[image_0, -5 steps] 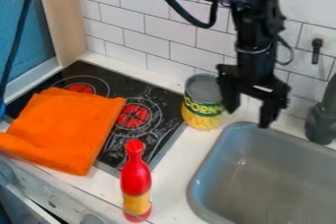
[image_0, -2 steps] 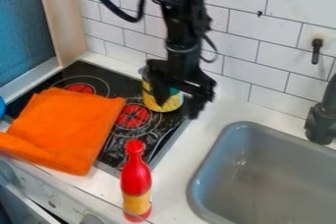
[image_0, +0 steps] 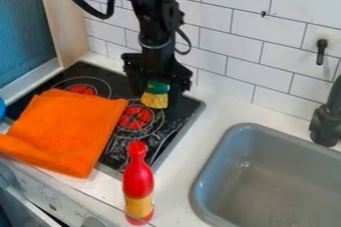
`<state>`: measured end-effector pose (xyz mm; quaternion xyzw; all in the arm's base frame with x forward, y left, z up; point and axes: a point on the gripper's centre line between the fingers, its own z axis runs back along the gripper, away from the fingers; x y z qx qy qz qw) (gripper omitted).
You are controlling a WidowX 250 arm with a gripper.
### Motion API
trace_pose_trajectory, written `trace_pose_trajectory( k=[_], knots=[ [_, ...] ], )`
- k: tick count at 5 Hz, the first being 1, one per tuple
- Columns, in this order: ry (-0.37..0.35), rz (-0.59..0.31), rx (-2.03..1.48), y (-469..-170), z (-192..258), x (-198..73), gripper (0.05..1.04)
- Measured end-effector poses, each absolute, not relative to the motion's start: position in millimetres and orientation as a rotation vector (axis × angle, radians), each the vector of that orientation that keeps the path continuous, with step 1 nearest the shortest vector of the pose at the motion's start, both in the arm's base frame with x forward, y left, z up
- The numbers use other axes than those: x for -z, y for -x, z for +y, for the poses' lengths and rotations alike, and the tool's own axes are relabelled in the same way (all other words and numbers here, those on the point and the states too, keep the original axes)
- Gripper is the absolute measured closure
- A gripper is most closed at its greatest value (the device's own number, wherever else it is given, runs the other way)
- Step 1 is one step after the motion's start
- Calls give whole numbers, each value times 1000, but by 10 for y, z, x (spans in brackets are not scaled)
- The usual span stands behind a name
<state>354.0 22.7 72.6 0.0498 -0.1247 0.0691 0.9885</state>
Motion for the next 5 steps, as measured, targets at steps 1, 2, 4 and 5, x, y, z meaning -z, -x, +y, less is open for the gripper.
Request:
trace_pose_trajectory(
  k=[1,2,4,5],
  knots=[
    [-95,-290,-182,-3525,335,-785,83],
    [-81,-299,-193,-3464,364,-830,83],
    [2,-305,-56,-3014,84,-1202,83],
    [15,-233,-38,-2721,19,-1281,83]
  ],
)
